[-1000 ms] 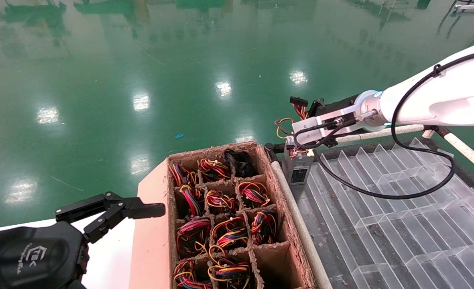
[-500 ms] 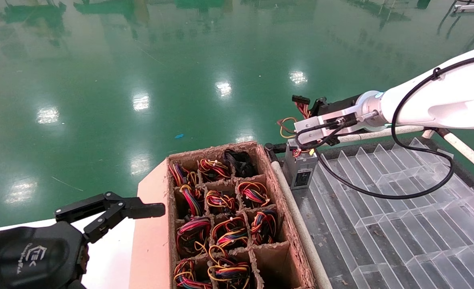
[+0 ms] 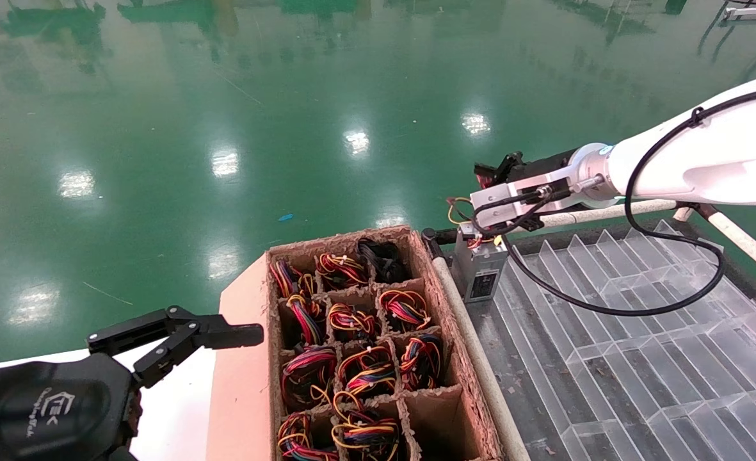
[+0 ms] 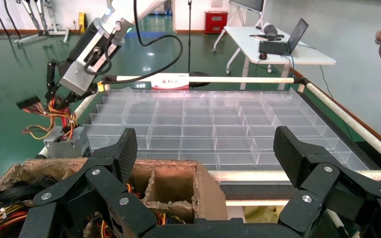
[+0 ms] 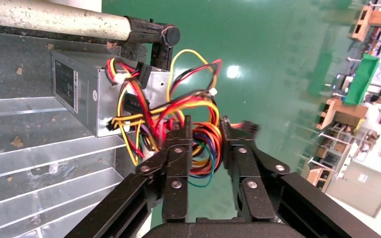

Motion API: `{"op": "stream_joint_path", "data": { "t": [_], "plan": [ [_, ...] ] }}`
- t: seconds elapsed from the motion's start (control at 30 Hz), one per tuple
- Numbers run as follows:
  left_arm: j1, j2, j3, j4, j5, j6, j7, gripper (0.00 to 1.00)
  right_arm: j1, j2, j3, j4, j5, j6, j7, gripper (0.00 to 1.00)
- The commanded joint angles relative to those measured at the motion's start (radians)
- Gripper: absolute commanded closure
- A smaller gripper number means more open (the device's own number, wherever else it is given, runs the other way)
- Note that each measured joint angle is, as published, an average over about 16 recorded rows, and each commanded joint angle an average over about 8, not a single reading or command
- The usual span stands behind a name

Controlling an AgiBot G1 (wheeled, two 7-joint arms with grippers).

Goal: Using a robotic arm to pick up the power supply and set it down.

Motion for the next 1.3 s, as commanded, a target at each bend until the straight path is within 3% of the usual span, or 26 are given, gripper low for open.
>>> {"op": "stream_joint_path", "data": {
  "t": [0.03, 0.33, 0.8, 1.1, 1.3],
  "plan": [
    [0.000, 0.000, 0.000, 0.000, 0.000, 0.000, 0.000, 0.00, 0.002, 0.001, 0.001, 0.001, 0.001, -0.007, 0.004, 0.00],
    [0.000, 0.000, 0.000, 0.000, 0.000, 0.000, 0.000, 0.00, 0.035, -0.001, -0.016, 0.016, -0.020, -0.043, 0.057, 0.00],
    [0.000, 0.000, 0.001, 0.001, 0.000, 0.000, 0.001, 0.00, 0.069, 0.004, -0.030, 0.069, -0.037, -0.036, 0.113, 0.00],
    [0.000, 0.000, 0.001, 0.001, -0.001, 0.000, 0.001, 0.00, 0.079, 0.025, -0.002, 0.078, 0.004, -0.039, 0.172, 0.00],
    [0.000, 0.000, 0.001, 0.001, -0.001, 0.000, 0.001, 0.00, 0.021, 0.071, 0.045, 0.144, 0.068, -0.074, 0.230, 0.00]
  ]
}}
